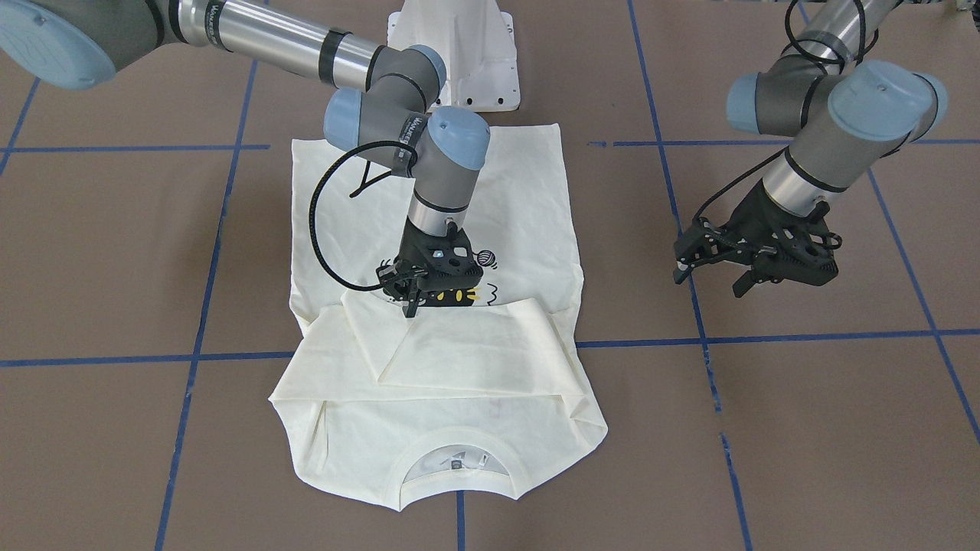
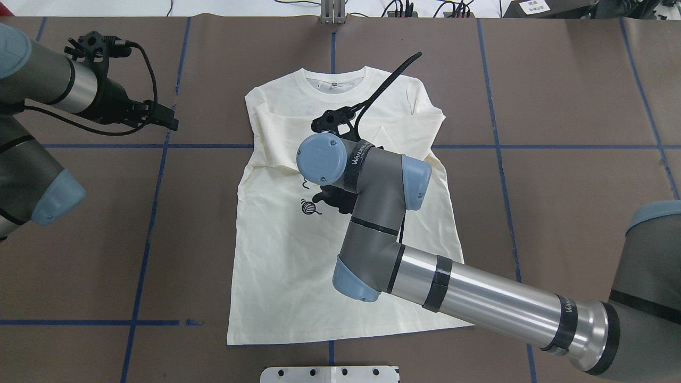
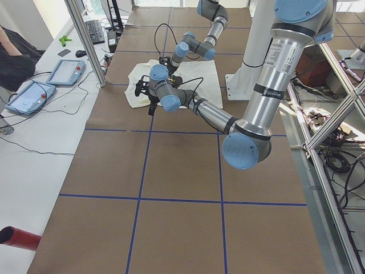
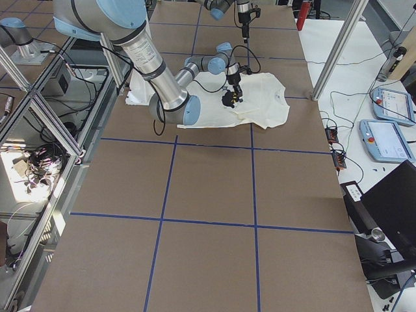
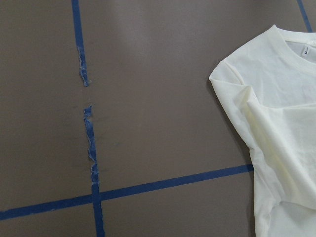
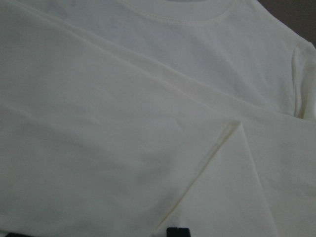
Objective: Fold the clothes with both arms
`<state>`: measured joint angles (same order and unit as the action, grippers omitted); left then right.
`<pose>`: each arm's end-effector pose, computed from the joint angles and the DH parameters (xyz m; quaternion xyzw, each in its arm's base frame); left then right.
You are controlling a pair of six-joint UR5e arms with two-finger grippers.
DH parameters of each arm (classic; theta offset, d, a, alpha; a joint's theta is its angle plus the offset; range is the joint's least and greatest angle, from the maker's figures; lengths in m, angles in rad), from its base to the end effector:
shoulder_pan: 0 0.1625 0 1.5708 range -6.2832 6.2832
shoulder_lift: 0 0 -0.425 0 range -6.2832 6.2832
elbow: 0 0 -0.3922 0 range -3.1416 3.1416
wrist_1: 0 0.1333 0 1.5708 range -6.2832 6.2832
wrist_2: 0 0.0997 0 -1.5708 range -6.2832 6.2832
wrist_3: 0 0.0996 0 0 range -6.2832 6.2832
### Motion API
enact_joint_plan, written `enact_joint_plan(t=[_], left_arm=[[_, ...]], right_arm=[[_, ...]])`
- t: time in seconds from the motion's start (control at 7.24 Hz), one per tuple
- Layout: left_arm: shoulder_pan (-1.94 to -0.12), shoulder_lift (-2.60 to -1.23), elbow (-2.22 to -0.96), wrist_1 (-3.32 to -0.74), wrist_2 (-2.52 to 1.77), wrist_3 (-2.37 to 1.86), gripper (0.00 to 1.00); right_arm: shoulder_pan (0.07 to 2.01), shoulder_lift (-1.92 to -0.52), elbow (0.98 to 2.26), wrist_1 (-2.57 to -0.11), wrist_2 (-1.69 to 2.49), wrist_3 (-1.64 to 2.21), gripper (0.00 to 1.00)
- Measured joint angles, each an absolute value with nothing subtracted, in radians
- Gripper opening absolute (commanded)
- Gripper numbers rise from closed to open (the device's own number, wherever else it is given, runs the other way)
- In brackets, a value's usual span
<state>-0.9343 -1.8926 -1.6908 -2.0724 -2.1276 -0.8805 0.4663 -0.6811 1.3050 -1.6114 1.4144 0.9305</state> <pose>0.3012 -0.5433 0.3669 0.1488 0.4782 0.0197 0.8653 -0.6351 -0.4862 0.2282 0.2143 -0.2046 -0.0606 0.9532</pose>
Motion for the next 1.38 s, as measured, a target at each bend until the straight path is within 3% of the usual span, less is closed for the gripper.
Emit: enact_joint_plan(t=[0.28,0.41,1.24,1.38], left_arm=[[-0.934,-1.892,-1.691,-2.073,-2.128,-0.881,1.0],[-0.934,-1.892,-1.69,-2.073,-2.128,-0.881,1.0],[-0.934,-1.89,-1.69,-2.074,-2.128,-0.881,1.0],[-0.934,-1.89,-1.69,-2.074,-2.128,-0.881,1.0]], right_arm=[[0.471,-0.68,1.304,-1.589,1.415,0.935,0.38],[0.475,-0.679,1.299,-1.56,1.415,0.941,0.46],[0.479,-0.684,1.282,-1.543,1.418,0.94,0.38],[0.479,-0.685,1.278,-1.545,1.419,0.937,0.26]])
